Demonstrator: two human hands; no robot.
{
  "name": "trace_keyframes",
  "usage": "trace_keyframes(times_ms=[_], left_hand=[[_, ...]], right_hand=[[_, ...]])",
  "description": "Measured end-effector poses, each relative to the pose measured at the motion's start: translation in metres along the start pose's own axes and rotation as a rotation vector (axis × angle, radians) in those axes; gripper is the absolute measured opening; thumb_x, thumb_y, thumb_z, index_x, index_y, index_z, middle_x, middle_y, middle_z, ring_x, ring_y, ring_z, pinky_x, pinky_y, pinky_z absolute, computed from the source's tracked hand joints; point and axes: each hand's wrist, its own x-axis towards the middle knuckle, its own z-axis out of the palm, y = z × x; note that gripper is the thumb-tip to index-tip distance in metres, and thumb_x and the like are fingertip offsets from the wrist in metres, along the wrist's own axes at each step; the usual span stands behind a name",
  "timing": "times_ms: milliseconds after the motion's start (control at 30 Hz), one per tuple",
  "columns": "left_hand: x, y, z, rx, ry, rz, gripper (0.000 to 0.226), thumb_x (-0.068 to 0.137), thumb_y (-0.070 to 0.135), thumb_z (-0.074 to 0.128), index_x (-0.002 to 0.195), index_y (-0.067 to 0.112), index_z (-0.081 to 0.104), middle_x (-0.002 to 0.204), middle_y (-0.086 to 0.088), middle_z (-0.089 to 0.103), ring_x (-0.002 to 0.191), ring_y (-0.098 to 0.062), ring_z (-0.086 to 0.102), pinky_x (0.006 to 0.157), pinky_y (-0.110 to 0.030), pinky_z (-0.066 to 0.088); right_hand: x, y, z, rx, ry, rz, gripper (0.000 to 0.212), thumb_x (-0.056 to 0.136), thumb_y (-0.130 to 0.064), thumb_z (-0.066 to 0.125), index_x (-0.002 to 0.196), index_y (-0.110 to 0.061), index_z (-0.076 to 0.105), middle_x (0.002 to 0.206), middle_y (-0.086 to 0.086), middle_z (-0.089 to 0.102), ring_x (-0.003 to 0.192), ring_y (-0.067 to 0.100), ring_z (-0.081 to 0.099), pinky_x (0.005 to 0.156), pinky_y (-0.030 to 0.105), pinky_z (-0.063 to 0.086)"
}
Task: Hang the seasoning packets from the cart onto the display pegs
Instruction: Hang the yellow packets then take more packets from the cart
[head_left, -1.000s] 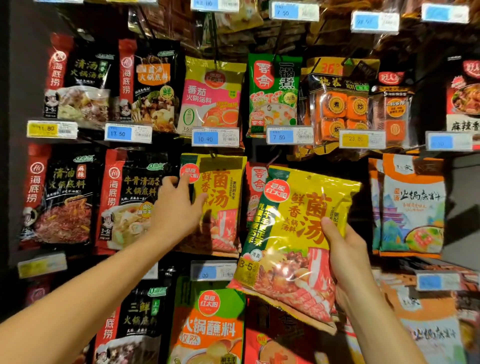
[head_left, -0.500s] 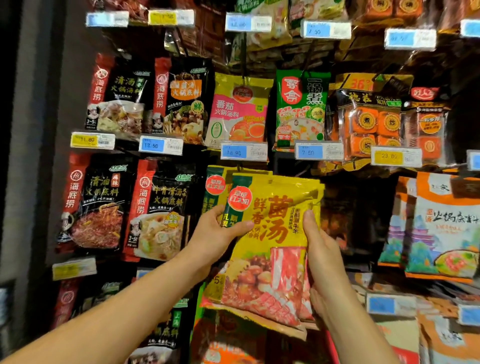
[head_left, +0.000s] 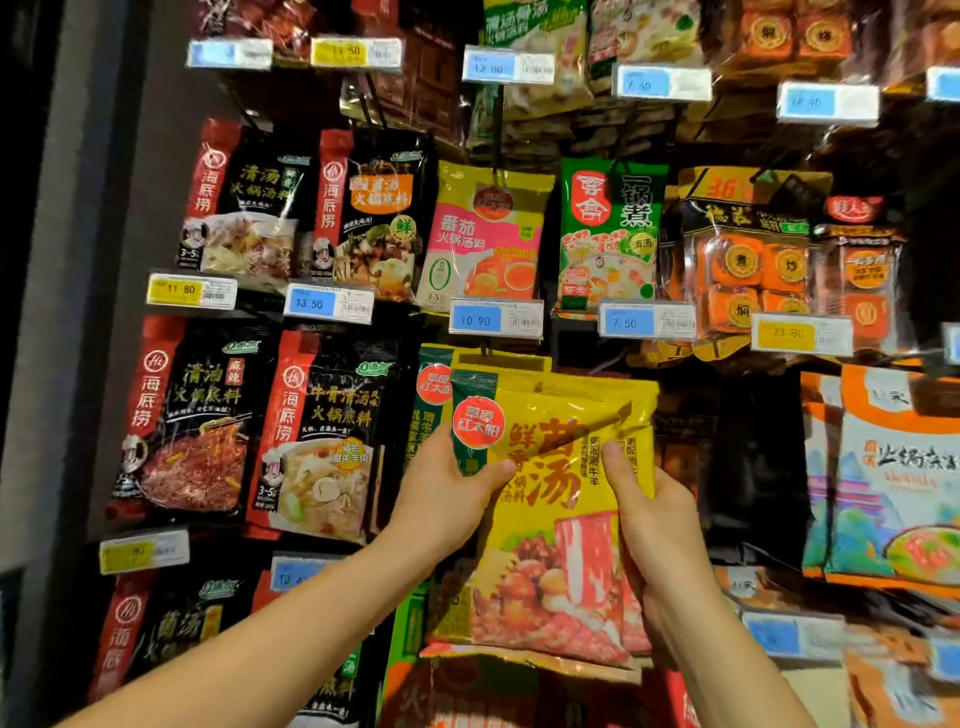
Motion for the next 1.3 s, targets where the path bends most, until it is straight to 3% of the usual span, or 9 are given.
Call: trace_keyframes(times_ms=[200, 333, 400, 533, 700, 900, 967, 1133, 1300], left_hand=[[0.017, 0.003, -0.015, -0.03, 0.087, 0.024, 0.054, 0.095, 0.021, 0.072, 0.141, 0.022, 0.043, 0.12, 0.012, 0.058, 0.12, -0.016, 0.056, 0.096, -0.03, 0.04], [0.03, 0.004, -0.042, 0.008, 0.097, 0.157, 0.087, 0.098, 0.01, 0.066, 0.159, 0.042, 0.013, 0.14, 0.033, 0.036, 0.131, 0.003, 0.038, 0.103, -0.022, 0.033], [0.037, 0.003, -0.046, 0.052, 0.075, 0.179, 0.085, 0.1, 0.006, 0.061, 0.158, 0.048, 0.014, 0.142, 0.042, 0.027, 0.129, 0.011, 0.033, 0.101, -0.016, 0.034], [0.052, -0.004, -0.048, 0.068, 0.076, 0.137, 0.078, 0.1, 0.002, 0.06, 0.154, 0.048, 0.029, 0.146, 0.02, 0.04, 0.11, 0.015, 0.05, 0.077, -0.003, 0.042], [0.062, -0.002, -0.045, -0.047, 0.085, 0.067, 0.075, 0.098, 0.0, 0.06, 0.153, 0.044, 0.034, 0.152, 0.012, 0.04, 0.128, -0.01, 0.046, 0.082, -0.01, 0.041], [0.068, -0.003, -0.041, -0.102, 0.126, 0.055, 0.073, 0.095, -0.002, 0.061, 0.149, 0.042, 0.041, 0.123, 0.021, 0.049, 0.099, 0.011, 0.051, 0.074, -0.009, 0.039], [0.071, -0.002, -0.042, -0.104, 0.12, 0.042, 0.072, 0.095, -0.002, 0.061, 0.148, 0.043, 0.041, 0.118, 0.023, 0.052, 0.099, 0.008, 0.053, 0.074, -0.013, 0.042], [0.081, 0.005, -0.045, -0.072, 0.076, 0.003, 0.071, 0.096, 0.001, 0.061, 0.149, 0.044, 0.039, 0.135, 0.005, 0.053, 0.111, -0.014, 0.059, 0.083, -0.026, 0.046], [0.088, -0.002, -0.044, 0.055, 0.065, -0.04, 0.071, 0.098, 0.005, 0.06, 0.153, 0.041, 0.034, 0.127, 0.003, 0.056, 0.09, -0.013, 0.06, 0.077, -0.036, 0.052]], right_hand=[[0.01, 0.015, -0.026, -0.157, 0.101, -0.056, 0.04, 0.104, -0.047, 0.05, 0.103, -0.015, 0.073, 0.086, 0.005, 0.077, 0.088, 0.03, 0.073, 0.084, 0.046, 0.057], [0.013, 0.019, -0.043, -0.179, 0.156, -0.029, 0.04, 0.105, -0.045, 0.051, 0.108, -0.012, 0.074, 0.089, 0.005, 0.078, 0.09, 0.03, 0.073, 0.084, 0.046, 0.056], [0.011, 0.017, -0.045, -0.19, 0.167, -0.011, 0.04, 0.105, -0.044, 0.051, 0.102, -0.012, 0.074, 0.086, 0.005, 0.078, 0.088, 0.03, 0.072, 0.083, 0.046, 0.055], [0.008, 0.01, -0.044, -0.184, 0.161, -0.001, 0.037, 0.106, -0.041, 0.05, 0.105, -0.013, 0.074, 0.091, 0.004, 0.077, 0.091, 0.025, 0.071, 0.079, 0.039, 0.05], [0.008, 0.013, -0.048, -0.203, 0.173, -0.008, 0.039, 0.105, -0.045, 0.05, 0.095, -0.017, 0.075, 0.085, 0.002, 0.078, 0.09, 0.026, 0.073, 0.093, 0.051, 0.055], [0.006, 0.01, -0.052, -0.185, 0.156, -0.01, 0.039, 0.106, -0.043, 0.049, 0.096, -0.016, 0.075, 0.088, 0.005, 0.078, 0.092, 0.026, 0.073, 0.09, 0.046, 0.055], [0.006, 0.01, -0.054, -0.179, 0.158, -0.006, 0.038, 0.106, -0.044, 0.049, 0.098, -0.017, 0.075, 0.09, 0.005, 0.078, 0.093, 0.027, 0.072, 0.091, 0.047, 0.055], [0.007, 0.006, -0.056, -0.17, 0.154, -0.007, 0.038, 0.106, -0.044, 0.049, 0.102, -0.016, 0.074, 0.096, 0.005, 0.078, 0.096, 0.026, 0.071, 0.094, 0.048, 0.054], [0.0, -0.002, -0.057, -0.125, 0.166, 0.002, 0.03, 0.107, -0.041, 0.048, 0.089, -0.027, 0.069, 0.093, -0.003, 0.074, 0.093, 0.014, 0.067, 0.086, 0.038, 0.047]])
